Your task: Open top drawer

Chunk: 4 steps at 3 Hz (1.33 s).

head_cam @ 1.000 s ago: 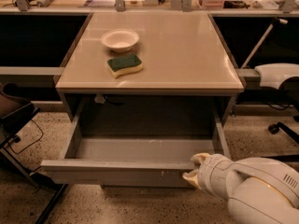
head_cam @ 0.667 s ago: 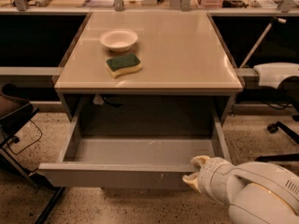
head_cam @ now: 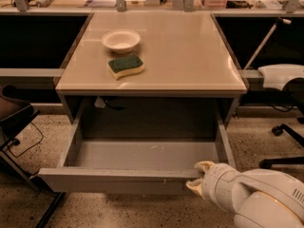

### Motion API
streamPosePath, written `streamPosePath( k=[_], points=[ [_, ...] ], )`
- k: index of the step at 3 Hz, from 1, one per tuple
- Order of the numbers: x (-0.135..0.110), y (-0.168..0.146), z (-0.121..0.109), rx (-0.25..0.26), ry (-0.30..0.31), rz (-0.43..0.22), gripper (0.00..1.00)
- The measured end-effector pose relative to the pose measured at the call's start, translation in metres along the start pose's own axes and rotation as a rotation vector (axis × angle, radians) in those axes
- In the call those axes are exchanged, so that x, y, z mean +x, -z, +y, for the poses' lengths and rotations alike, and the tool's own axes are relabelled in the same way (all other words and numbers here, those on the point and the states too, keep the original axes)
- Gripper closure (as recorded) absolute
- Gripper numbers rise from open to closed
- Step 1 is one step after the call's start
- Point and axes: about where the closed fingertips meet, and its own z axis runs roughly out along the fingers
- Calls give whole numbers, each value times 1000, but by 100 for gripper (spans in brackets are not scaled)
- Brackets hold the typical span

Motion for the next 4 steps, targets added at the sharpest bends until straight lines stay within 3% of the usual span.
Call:
streamPosePath(
  k=[4],
  points=[
    [5,11,7,11,-35,-11,100]
  ],
)
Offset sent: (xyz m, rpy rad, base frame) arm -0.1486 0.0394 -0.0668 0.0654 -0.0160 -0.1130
